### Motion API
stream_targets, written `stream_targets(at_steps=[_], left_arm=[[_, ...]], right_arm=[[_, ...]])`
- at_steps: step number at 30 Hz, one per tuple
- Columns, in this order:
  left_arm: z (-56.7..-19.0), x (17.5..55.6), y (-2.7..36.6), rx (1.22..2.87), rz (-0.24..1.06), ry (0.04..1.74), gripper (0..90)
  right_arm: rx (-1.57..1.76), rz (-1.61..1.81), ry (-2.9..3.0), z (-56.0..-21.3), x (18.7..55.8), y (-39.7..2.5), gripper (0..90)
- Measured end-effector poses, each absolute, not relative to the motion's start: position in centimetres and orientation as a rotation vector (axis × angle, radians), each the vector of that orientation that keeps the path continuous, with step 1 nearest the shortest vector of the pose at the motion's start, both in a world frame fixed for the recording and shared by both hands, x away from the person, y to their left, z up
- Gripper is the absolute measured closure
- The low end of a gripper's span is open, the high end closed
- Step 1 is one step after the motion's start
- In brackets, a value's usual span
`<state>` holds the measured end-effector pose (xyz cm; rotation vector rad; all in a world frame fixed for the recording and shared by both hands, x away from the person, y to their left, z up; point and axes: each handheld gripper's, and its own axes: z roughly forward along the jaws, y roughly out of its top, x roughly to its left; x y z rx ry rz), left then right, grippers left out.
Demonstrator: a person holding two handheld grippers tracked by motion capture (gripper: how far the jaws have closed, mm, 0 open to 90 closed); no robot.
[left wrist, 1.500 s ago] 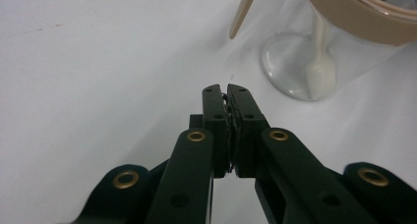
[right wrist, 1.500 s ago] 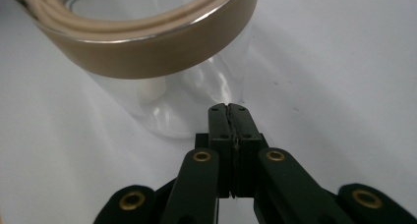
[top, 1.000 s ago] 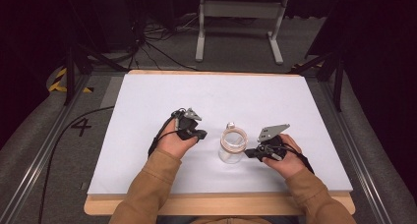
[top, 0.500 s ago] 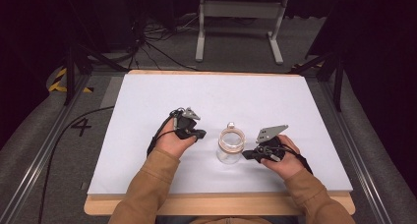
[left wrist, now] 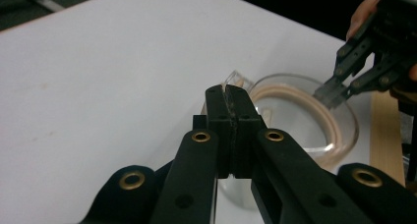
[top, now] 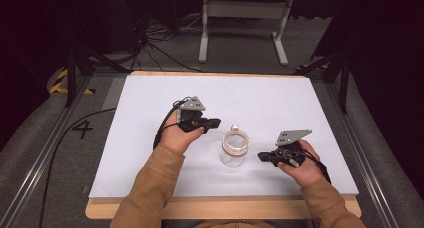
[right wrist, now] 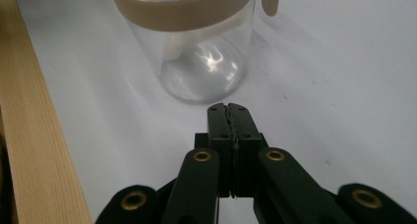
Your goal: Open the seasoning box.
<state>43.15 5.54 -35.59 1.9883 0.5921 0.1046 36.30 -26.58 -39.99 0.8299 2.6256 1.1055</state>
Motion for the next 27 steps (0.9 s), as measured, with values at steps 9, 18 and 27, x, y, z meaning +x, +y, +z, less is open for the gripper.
stream_targets(at_steps=[9, 18, 27], left_arm=[[-36.3, 44.4, 3.2, 1.991, 0.070, 0.545, 89.6], [-37.1, 45.0, 1.6, 1.998, 0.079, 0.495, 89.4], [-37.4, 45.0, 1.2, 1.989, 0.120, 0.510, 89.6]], right_arm=[[0.857, 1.101, 2.602, -40.3, 35.0, -27.1, 90.0], [0.825, 1.114, 2.602, -40.4, 33.9, -26.3, 90.0], [0.810, 1.142, 2.590, -40.2, 33.6, -25.9, 90.0]])
